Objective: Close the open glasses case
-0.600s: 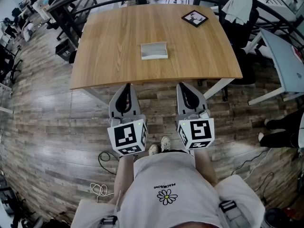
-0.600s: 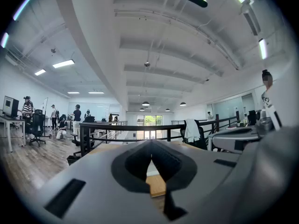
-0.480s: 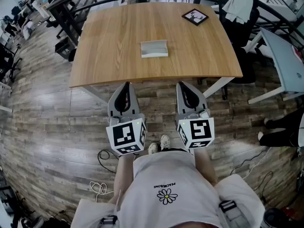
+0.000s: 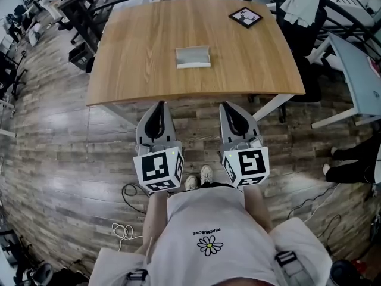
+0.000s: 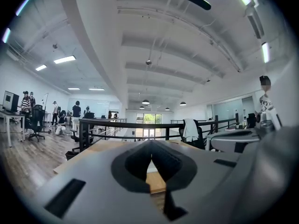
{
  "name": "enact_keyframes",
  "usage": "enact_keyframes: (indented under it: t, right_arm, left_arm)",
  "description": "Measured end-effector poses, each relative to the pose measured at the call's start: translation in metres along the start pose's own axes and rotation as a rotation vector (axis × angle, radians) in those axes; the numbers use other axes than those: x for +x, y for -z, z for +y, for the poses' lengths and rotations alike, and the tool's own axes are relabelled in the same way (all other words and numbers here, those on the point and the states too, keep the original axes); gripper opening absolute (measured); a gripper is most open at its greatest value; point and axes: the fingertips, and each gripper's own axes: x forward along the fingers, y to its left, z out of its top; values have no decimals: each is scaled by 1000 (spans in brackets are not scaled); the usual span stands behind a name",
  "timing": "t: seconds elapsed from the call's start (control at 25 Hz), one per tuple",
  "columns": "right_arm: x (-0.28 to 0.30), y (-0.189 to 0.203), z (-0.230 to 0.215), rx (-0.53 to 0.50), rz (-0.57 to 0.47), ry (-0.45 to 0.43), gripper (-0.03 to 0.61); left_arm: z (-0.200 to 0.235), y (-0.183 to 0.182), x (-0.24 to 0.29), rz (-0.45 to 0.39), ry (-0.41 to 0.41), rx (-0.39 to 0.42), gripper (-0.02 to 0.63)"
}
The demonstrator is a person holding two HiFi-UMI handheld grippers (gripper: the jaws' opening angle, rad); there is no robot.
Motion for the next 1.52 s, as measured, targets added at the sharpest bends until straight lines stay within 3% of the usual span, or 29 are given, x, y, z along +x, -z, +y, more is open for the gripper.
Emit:
enact_keyframes:
  t: [0.4,0.84,1.0,1.2,1.52]
  right_arm:
    - [1,10,-29,10,8,-21,5]
    - [15,23,-30,19,22,-74,5]
    - [33,25,-41,0,7,-58,5]
    - [55,27,-42,-25,29,-67,5]
    - [132,38,-56,-51,67,-54,5]
  left_arm:
    - [-19,5,17,-3,-27,18,17]
    - [-28,10,20,-16,-31,24,17]
    - [-23,9,40,-49,-28,29,17]
    - [-8,10,63,-42,-27,-27,17]
    - [22,10,139,-43,6,-40,17]
